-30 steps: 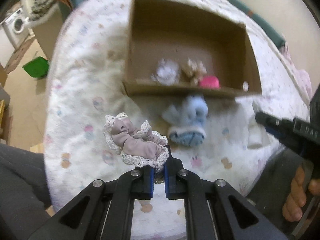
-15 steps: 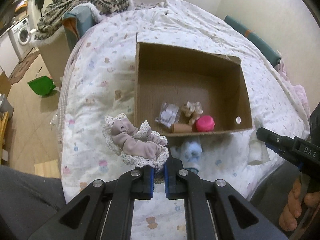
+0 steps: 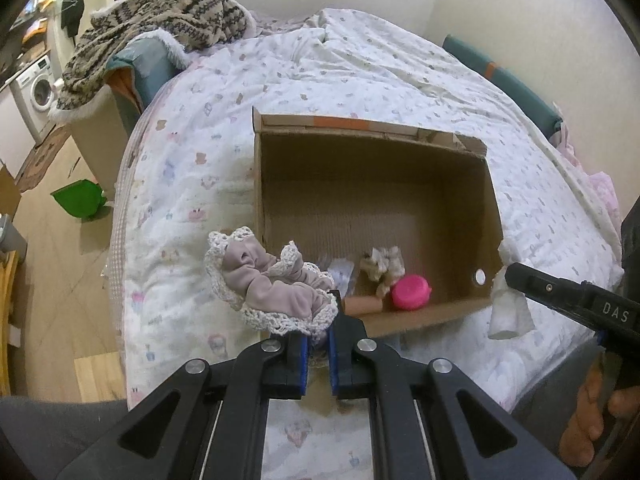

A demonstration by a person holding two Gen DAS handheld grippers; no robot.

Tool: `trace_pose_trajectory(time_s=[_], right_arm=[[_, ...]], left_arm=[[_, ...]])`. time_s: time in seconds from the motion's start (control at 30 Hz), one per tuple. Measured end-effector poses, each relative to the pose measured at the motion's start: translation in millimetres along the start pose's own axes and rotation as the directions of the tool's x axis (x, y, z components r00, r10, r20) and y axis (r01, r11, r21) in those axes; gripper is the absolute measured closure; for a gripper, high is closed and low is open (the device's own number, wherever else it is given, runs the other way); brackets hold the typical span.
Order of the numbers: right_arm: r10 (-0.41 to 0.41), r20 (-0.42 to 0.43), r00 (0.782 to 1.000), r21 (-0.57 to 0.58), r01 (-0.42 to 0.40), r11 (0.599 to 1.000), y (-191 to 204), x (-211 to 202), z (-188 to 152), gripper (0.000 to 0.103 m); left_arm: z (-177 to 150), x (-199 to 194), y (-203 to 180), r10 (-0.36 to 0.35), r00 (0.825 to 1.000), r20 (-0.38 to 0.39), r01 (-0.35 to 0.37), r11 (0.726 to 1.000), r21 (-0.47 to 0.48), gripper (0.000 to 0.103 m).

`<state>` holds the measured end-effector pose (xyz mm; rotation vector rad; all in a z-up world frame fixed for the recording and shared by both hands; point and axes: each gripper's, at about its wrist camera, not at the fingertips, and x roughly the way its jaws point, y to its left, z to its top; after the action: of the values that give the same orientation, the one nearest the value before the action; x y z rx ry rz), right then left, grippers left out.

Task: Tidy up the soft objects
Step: 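Carry the white sock and lace doll over the box with both grippers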

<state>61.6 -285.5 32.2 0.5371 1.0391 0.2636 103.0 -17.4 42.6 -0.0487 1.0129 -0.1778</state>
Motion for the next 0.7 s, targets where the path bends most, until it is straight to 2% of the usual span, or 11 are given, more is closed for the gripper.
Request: trace_pose_trajectory(time_s=[0.23,0.37,0.7], right_arm=[[-0.021,-0.005,1.000,-0.004,0.021,1.000,-3,18,18,0.076],[-0.031,-0.013,0.999,0.005,0.031,0.999,-8,31,26,0.076],[-0.040,-0.028,0.999,-0.006,0.040,0.999,-16,54,24,0.076]], left_arm=[[19,20,-3,0.020,1.000,0.009,-0.020,0.999,0.032,0.096],[20,38,-9,0.013,1.000,-0.004,-0.012,0.998,0.063,0.096],[15,77,-5,-0.006,0.999,-0.044,0.008,0.999,0.045,0.096]])
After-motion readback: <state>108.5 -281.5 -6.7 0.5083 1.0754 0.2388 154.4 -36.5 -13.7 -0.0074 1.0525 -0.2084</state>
